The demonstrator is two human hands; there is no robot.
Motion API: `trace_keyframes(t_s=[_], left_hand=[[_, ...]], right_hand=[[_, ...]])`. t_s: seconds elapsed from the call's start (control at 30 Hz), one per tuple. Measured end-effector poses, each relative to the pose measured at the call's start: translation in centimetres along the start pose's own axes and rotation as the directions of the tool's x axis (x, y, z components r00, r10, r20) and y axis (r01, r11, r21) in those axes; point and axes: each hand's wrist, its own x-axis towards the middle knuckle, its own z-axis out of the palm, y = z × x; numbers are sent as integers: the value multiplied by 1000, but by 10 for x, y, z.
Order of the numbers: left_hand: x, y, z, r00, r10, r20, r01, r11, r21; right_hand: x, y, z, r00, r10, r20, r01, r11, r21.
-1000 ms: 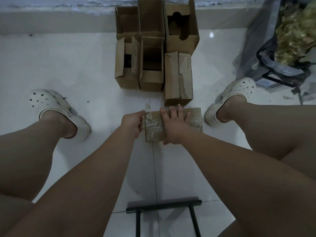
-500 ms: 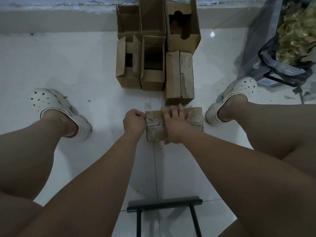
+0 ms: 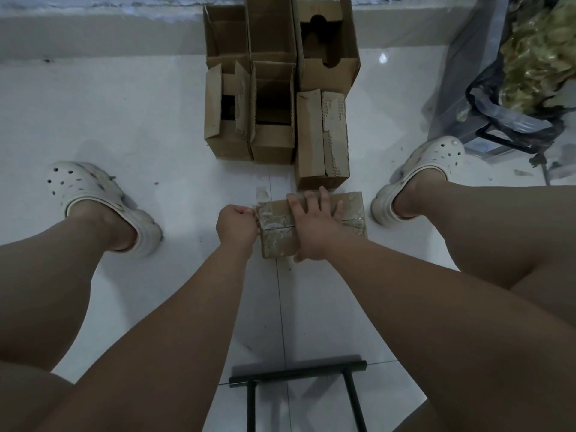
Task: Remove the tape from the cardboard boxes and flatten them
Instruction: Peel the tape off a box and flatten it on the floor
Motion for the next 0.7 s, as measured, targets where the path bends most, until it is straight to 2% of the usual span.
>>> trace_keyframes(t_s=[0.07, 0.17, 0.2, 0.27, 0.33, 0.43, 0.53, 0.6, 0.7], left_hand=[[-1, 2, 2, 997, -72, 38, 76, 990, -120], [-4, 12, -2, 963, -237, 130, 263, 931, -254], [-2, 13, -4, 958, -221, 181, 265, 925, -273], [0, 16, -11, 922, -290, 256, 363, 877, -316], [1, 24, -16, 880, -339, 333, 434, 858, -273], [5, 31, -16, 889, -334, 312, 380, 920, -97], [3, 34, -13, 873, -338, 351, 371, 928, -27], [3, 35, -14, 838, -402, 370, 446, 894, -38], [5, 35, -19, 743, -524, 416, 611, 785, -103]], right_hand=[[1, 0, 0, 1000, -7, -8, 7, 1000, 1], [1, -1, 1, 1000, -12, -12, 12, 1000, 2], [1, -1, 1, 1000, -8, -10, 8, 1000, 2], [2, -1, 1, 1000, -3, -5, 3, 1000, 1], [2, 0, 1, 1000, -4, -6, 4, 1000, 1], [1, -2, 2, 1000, -17, -17, 17, 1000, 3], [-1, -2, 2, 1000, -14, -17, 14, 1000, 0], [-1, -2, 2, 1000, -8, -10, 8, 1000, -5], [-1, -2, 2, 1000, -5, -12, 5, 1000, -11]])
